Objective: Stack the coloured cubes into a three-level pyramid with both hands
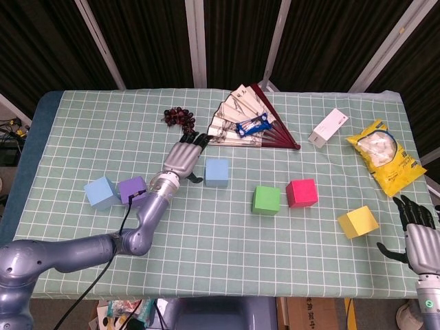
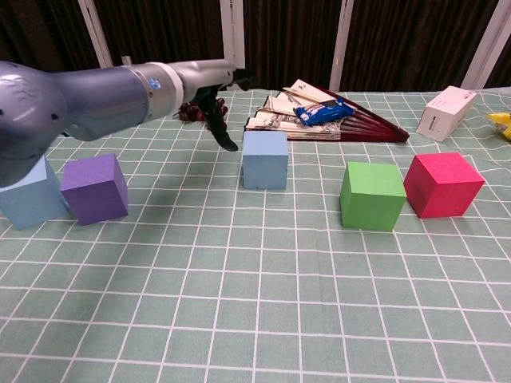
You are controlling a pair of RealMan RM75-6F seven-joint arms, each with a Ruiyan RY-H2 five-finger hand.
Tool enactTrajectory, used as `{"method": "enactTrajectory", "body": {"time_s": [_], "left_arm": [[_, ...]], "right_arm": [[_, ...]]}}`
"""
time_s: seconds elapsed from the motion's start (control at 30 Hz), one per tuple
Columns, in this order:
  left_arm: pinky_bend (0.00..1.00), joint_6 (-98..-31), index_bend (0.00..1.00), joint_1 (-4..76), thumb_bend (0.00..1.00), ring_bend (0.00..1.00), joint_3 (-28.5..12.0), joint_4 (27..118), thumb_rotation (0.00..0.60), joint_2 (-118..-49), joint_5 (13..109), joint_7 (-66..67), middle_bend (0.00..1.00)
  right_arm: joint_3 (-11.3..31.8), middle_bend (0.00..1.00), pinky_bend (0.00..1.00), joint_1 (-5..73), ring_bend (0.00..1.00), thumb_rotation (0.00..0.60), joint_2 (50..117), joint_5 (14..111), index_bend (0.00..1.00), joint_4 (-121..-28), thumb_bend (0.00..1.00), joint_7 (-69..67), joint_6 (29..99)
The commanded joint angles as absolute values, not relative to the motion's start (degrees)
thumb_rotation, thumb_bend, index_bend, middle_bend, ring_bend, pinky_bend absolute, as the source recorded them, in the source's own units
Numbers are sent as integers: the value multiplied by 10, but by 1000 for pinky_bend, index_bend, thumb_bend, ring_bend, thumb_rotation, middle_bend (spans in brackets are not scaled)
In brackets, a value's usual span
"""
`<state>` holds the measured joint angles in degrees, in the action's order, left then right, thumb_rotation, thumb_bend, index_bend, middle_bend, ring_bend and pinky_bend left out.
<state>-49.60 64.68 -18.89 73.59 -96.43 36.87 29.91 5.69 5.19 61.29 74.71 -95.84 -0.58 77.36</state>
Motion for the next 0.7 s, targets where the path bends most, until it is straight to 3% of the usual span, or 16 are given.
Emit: {"method": "enactTrajectory", "body": {"time_s": [0.03, 0.37, 0.7], "left_arm": [[19, -553, 0, 598, 182, 24, -180, 811, 600, -906, 404, 276, 43], [19, -622, 0, 518, 182, 24, -138, 951, 600, -806, 376, 297, 48], [19, -644, 0, 491, 182, 24, -113, 987, 600, -792, 321, 318, 121]], "right_arm": [[57, 0, 0, 52, 0, 600, 613, 747, 0, -959, 218, -5, 774], [55, 0, 0, 51, 0, 600, 615, 751, 0, -962, 218, 2, 777], [56, 0, 0, 52, 0, 600, 616, 752, 0, -961, 218, 5, 778]]}}
